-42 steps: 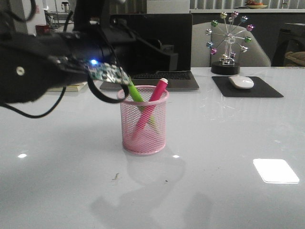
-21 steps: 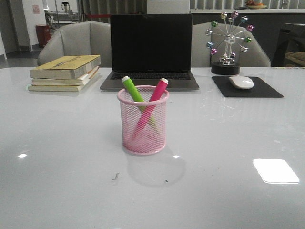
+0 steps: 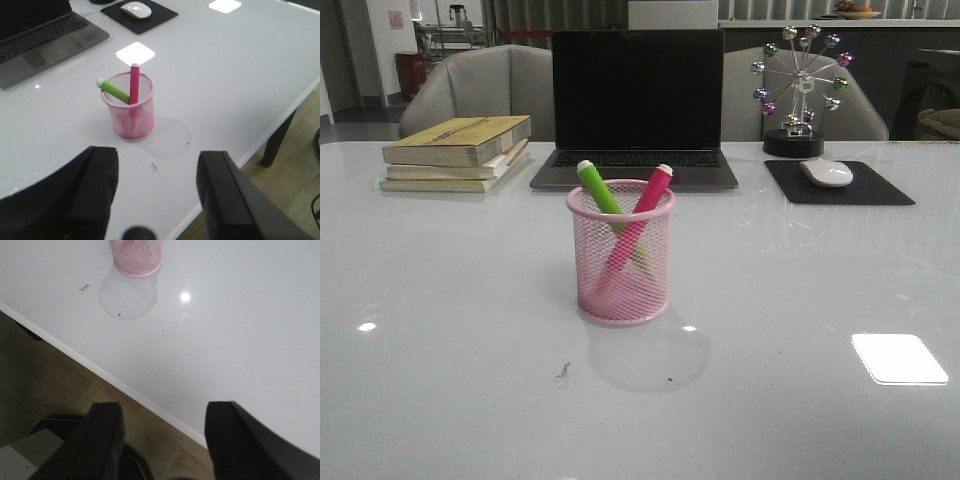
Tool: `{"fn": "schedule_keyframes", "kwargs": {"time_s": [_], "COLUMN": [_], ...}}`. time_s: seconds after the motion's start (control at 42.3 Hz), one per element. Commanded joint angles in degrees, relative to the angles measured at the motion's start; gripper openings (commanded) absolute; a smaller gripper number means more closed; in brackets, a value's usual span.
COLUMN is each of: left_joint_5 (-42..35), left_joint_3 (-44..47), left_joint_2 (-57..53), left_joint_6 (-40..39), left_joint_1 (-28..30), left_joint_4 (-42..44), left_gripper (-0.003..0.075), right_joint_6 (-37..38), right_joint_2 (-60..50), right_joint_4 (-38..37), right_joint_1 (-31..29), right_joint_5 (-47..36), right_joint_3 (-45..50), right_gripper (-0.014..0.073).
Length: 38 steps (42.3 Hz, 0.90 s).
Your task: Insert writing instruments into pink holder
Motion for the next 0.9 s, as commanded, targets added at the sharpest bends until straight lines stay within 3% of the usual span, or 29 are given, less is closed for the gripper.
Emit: {"fn": "schedule_keyframes", "kwargs": {"time_s": [0.0,0.142,0.355,0.497,0.875], "left_joint_5": [-3.4,-2.0,2.4,3.1,3.2], "left_joint_3": [1.4,4.2,4.9,4.9,4.9], "left_joint_2": [-3.0,-5.7,-5.9,-5.9,-5.9], "left_joint_6": [0.0,-1.0,-11.9,-13.9,-13.9], "left_joint_1": [-0.1,-0.1,-0.1,-0.1,-0.1], "left_joint_4": [0.4,0.6,8.2,10.3,11.0], "left_gripper": [0.0425,0.0425,0.0425,0.0412,0.0127], "right_joint_6": [-0.3,-0.3,-0.4,-0.4,-0.4], "right_joint_2": [-0.1,-0.1,-0.1,-0.1,-0.1], "right_joint_4": [-0.7,-0.9,-2.4,-2.9,-2.9], "right_joint_1": [-0.3,-0.3,-0.3,-0.3,-0.3], "right_joint_5": [-3.0,-3.0,-3.5,-5.8,-7.1], "right_joint_3": [-1.6,-1.6,-1.5,-1.4,-1.4], "right_gripper": [0.0479,0.0479,0.0479,0.0467,0.0030]}}
